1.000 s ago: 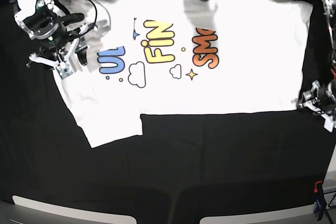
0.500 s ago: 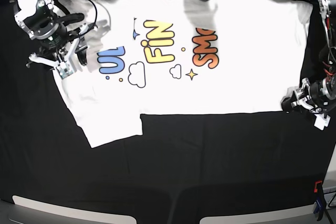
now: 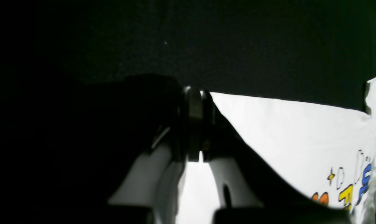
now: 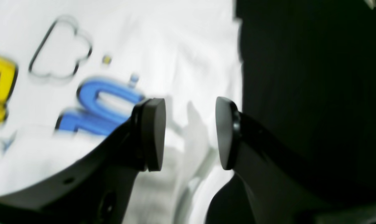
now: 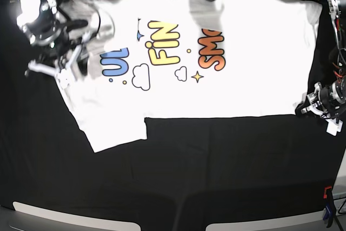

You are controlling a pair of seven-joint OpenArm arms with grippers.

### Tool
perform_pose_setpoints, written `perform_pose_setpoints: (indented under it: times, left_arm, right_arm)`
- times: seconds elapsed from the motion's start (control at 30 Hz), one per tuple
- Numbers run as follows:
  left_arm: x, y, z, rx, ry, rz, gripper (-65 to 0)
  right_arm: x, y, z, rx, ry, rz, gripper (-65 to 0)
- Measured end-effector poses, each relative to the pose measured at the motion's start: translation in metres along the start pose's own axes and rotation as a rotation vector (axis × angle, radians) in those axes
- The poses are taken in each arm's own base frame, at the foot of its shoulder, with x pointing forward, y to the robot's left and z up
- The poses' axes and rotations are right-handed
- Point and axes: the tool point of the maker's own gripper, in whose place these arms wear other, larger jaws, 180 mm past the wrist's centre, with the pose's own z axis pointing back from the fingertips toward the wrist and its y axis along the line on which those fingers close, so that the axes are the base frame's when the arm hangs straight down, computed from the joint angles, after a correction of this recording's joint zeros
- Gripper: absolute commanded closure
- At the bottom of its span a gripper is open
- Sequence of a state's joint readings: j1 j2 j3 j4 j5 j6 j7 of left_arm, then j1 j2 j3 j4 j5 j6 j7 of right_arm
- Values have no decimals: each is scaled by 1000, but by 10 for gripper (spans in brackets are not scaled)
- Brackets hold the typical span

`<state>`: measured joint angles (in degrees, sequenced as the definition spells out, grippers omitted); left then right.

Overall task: Layout the t-shirt on the table in an organized manner, then fold the t-shirt properly
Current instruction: 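Grasp the hem-side edges with both grippers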

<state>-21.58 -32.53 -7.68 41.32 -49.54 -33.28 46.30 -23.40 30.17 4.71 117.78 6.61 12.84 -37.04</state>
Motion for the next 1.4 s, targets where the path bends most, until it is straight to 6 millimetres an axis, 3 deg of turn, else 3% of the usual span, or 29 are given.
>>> perform_pose_setpoints:
  times: [0.17,0.37,0.63,0.77,1.0,1.07,1.4]
  left_arm:
    - [-1,1,0,1,2,2,0]
    - [0,0,0,0,1,2,0]
    - [0,0,0,0,2,1,0]
    - [0,0,0,0,1,1,0]
    - [-2,1,0,1,4,1,0]
    - [-2,1,0,1,4,1,0]
    - [-2,1,0,2,4,1,0]
  right_arm:
    - [25,-26,-26,-24,-58,-74,-254]
    - [16,-68,-85,-68,3,-274,-254]
    - [35,-86,-156,77,65,-456,-254]
    - [27,-91,-180,128,141,-523,-254]
    - [-21,-94,-194,102,305,-517,-254]
    - [-22,-93,-194,104,302,-518,-254]
    - [-15,-47,-196,265,216,-554,-253]
